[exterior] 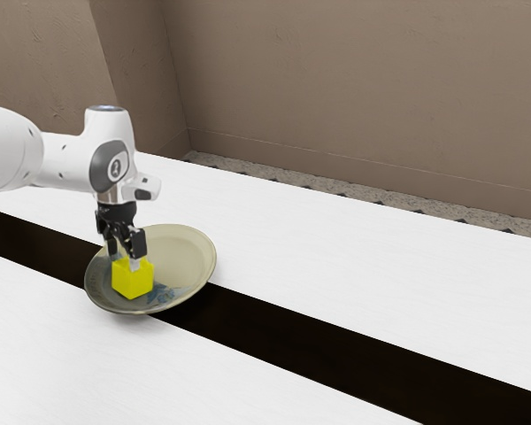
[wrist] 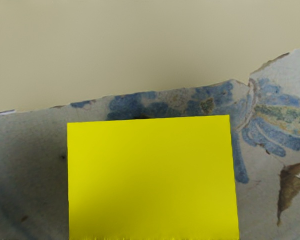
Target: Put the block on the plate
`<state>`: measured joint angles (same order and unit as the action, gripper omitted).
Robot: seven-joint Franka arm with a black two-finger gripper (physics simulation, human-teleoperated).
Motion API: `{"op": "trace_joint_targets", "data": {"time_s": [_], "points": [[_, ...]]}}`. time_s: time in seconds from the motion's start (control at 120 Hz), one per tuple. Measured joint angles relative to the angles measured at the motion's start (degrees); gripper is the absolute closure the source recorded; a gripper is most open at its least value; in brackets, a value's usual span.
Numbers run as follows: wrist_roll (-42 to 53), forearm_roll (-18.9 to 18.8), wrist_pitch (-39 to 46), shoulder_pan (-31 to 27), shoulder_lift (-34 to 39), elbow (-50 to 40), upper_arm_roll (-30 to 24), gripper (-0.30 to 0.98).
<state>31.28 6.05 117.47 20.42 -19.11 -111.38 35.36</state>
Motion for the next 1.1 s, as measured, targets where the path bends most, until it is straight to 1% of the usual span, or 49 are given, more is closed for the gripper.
{"op": "trace_joint_targets", "data": {"time_s": [0.258,0.467,0.575,0.667,0.875,1.008,1.1], "points": [[0.2,0.0,-1.9,0.4,5.5,1.1,-0.4,0.02],[-0.2,0.5,-6.2,0.4,9.6,3.7,-4.1,0.01],[-1.2,0.6,-9.6,0.6,9.8,8.0,-6.6,0.01],[-2.4,0.6,-12.9,0.6,9.5,11.7,-7.5,0.00],[-6.5,0.7,-21.3,1.1,6.9,23.0,-10.0,0.00],[-9.9,1.0,-25.7,1.3,5.8,28.6,-10.4,0.00],[-12.5,1.2,-28.4,1.7,5.5,30.6,-10.4,0.00]]}}
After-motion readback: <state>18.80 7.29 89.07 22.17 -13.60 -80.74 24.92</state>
